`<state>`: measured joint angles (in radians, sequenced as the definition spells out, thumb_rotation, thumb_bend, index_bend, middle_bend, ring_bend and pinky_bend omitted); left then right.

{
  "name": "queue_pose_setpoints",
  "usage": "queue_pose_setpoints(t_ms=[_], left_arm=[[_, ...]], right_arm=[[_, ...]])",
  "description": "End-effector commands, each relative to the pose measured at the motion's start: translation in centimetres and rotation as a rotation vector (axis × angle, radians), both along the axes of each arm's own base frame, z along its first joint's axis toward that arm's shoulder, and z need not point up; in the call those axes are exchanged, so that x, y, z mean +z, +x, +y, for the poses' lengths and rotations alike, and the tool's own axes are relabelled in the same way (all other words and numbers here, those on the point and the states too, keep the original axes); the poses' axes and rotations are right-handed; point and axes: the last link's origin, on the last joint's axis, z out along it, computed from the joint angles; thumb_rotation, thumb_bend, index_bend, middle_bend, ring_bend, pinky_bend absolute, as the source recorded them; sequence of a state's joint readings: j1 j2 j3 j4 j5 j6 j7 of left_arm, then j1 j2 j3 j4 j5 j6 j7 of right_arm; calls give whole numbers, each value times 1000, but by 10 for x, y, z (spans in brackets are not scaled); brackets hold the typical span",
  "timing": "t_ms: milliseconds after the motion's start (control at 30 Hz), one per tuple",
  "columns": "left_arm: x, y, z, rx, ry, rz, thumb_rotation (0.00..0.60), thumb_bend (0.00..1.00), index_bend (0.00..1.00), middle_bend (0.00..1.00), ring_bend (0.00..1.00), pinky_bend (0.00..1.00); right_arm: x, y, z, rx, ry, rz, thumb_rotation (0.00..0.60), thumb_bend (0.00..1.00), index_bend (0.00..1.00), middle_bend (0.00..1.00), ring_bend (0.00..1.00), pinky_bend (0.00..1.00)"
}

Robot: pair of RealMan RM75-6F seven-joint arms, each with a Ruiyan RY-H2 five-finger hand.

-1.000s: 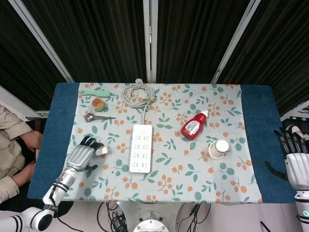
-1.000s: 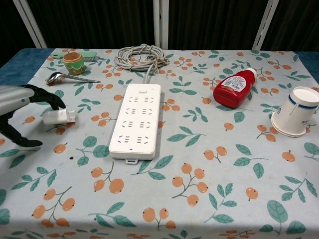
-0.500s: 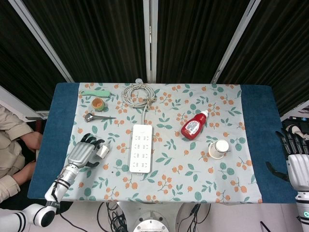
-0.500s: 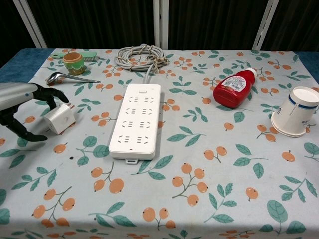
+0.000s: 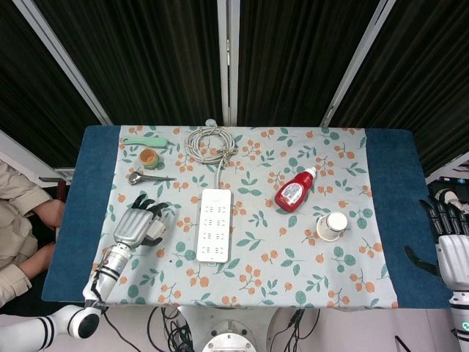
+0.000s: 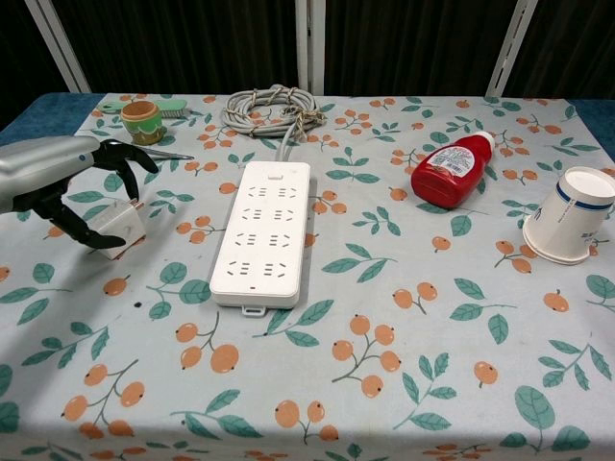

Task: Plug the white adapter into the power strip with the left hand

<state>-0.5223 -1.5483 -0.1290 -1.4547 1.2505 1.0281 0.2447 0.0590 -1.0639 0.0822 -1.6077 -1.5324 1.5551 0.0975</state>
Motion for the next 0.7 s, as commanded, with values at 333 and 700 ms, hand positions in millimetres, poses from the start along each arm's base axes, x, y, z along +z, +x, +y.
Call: queue_pose_setpoints(t_ms=[333,700], left_arm=[[-6,1,3,42,63,144,600,164,285,352,177,55],[-4,-7,12,20,100,215,600,165,343,367,177,43]], right_arm=[[0,-2,1,-4,-1,-6,600,159,0,0,0,0],[0,-2,2,-9,-2,-7,600,160,0,0,0,0]])
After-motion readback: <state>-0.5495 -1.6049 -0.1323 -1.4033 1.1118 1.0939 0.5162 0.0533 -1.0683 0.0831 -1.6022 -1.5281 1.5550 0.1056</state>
